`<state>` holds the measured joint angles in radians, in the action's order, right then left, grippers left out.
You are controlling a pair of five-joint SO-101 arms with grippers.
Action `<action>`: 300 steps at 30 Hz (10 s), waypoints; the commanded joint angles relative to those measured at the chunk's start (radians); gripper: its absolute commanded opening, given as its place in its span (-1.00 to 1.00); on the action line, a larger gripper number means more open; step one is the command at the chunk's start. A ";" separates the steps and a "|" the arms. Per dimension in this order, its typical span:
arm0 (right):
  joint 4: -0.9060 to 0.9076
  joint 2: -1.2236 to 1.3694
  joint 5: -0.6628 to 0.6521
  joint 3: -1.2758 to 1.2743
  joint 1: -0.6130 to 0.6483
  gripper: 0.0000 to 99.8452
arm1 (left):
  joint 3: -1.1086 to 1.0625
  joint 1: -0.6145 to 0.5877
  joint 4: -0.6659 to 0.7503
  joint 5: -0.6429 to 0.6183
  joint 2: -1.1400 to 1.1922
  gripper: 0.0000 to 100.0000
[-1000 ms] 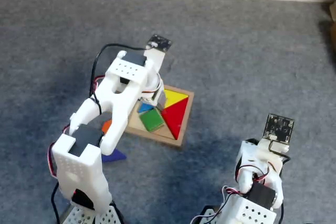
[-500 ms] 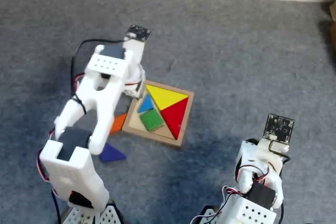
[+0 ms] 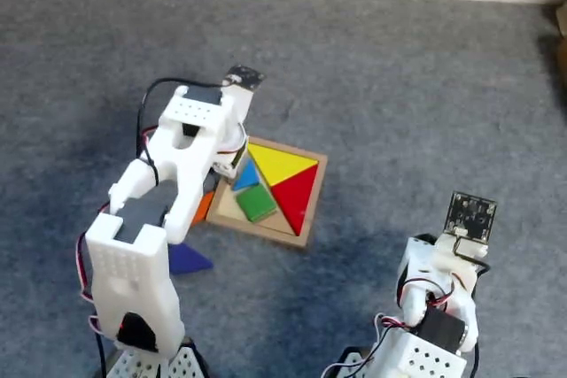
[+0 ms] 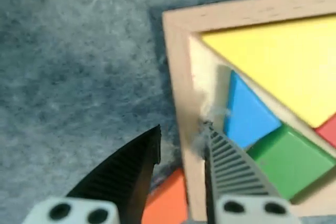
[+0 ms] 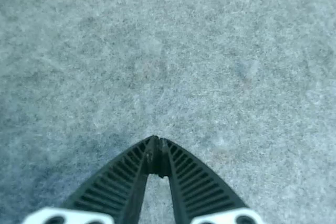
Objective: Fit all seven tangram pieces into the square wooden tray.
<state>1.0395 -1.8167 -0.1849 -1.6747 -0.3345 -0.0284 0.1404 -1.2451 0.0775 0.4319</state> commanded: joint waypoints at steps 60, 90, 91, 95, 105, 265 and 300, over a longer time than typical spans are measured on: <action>-0.024 -0.015 0.000 -0.094 -0.005 -0.99 | -0.176 0.173 -0.212 -0.063 -0.458 -0.72; -0.024 -0.015 0.000 -0.094 -0.005 -0.99 | -0.555 -0.168 0.064 0.614 -0.524 -0.52; -0.024 -0.015 0.000 -0.094 -0.005 -0.99 | -0.575 -0.168 0.087 0.614 -0.524 -0.52; -0.024 -0.015 0.000 -0.094 -0.005 -0.99 | -0.633 -0.168 0.186 0.614 -0.522 -0.52; -0.024 -0.015 0.000 -0.094 -0.005 -0.99 | -0.424 -0.177 0.114 0.557 -0.266 -0.53; -0.022 -0.015 0.000 -0.094 -0.008 -0.99 | 0.352 0.174 -0.233 -0.170 0.091 -0.57; -0.022 -0.015 0.000 -0.094 -0.008 -0.99 | 0.354 0.262 -0.270 -0.072 0.176 -0.58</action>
<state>1.0395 -1.8167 -0.1849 -1.6747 -0.3345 0.2954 0.3353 -1.5090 0.0299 0.6099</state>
